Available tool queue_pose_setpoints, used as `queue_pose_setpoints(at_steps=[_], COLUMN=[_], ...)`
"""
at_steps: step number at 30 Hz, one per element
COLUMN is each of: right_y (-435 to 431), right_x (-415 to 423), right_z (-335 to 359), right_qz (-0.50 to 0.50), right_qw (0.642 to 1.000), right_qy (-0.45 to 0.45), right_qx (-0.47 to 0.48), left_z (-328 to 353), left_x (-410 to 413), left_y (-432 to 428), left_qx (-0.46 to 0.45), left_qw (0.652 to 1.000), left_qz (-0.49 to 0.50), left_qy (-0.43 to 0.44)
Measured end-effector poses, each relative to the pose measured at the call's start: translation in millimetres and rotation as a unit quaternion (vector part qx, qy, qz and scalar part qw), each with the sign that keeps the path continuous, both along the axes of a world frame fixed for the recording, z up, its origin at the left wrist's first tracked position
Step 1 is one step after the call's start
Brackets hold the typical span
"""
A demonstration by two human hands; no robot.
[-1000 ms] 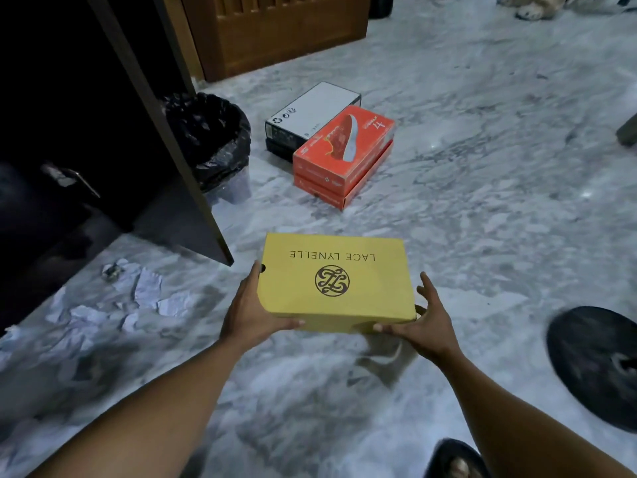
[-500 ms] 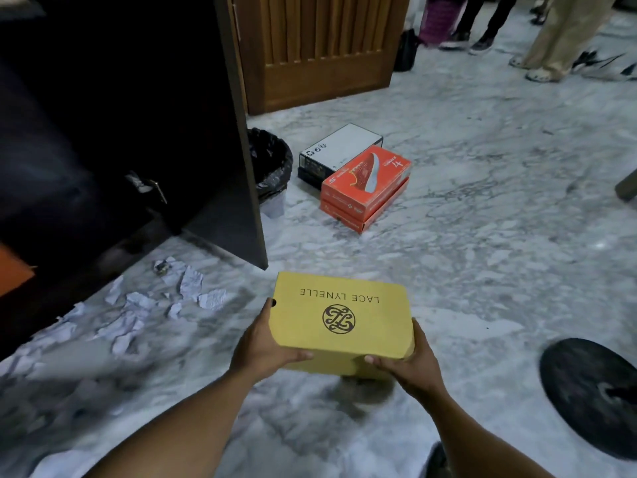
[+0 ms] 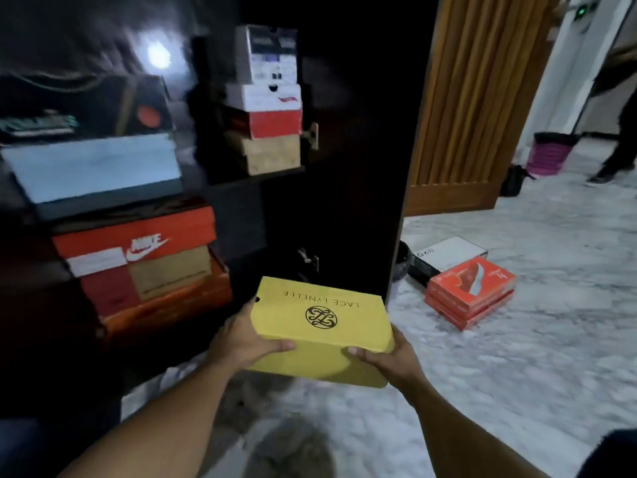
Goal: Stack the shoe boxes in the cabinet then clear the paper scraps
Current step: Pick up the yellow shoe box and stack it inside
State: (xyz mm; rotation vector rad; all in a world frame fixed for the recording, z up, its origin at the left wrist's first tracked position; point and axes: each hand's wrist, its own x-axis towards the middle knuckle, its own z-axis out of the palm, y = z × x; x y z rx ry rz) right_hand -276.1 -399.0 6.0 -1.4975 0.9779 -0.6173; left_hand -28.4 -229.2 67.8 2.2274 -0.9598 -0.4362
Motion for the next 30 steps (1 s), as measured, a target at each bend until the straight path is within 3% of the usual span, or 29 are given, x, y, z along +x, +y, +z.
queue_pose_setpoints(at_steps=[5, 14, 21, 30], right_y=[4, 25, 27, 0], right_x=[83, 195, 294, 410], right_z=[105, 289, 368, 402], right_qz=[0.070, 0.132, 0.156, 0.149], right_qw=[0.994, 0.962, 0.945, 0.919], right_qy=[-0.072, -0.174, -0.221, -0.269], right_qx=[-0.053, -0.162, -0.184, -0.248], left_z=[111, 261, 324, 356], left_x=[45, 118, 177, 259], left_y=[44, 98, 96, 78], left_qx=[-0.146, -0.259, -0.348, -0.366], left_qw=[0.987, 0.940, 0.888, 0.840], left_qz=[0.060, 0.167, 0.251, 0.334], left_qy=[-0.038, -0.148, -0.168, -0.222])
